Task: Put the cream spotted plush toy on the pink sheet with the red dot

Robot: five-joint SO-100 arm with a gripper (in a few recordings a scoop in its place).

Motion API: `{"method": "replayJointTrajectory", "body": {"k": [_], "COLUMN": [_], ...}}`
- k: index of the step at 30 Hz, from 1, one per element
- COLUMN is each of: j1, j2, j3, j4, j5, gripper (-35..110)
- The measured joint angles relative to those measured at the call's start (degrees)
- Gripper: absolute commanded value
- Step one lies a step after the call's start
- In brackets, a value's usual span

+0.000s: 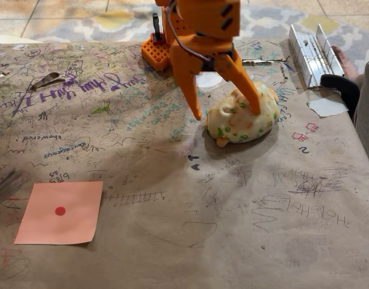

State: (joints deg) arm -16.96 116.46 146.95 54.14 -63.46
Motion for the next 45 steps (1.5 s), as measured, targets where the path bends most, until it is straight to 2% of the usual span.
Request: {"method": "replayJointTrajectory", "body": {"k": [2,4,9,15,23,29,31,37,45], "j1": [-2.29,-4.92,-9.49,-4.75,17.31,26.02,26.19,27.77,27.77], "j2": [-2.64,-4.48,-7.56,0.18,31.99,66.80,72.42,67.50,53.79], "j3": [-0.79,-1.93,-5.89,-4.57,-5.62,-1.49,-0.97,-5.71,-25.84], "j4": [-0.26,-0.26,0.62,1.32,5.27,0.35,0.97,-0.88,-4.31], "j5": [1.05,3.60,13.45,21.45,21.71,16.17,15.56,19.07,23.91], "gripper": [23,0,0,0,0,0,0,0,0]}}
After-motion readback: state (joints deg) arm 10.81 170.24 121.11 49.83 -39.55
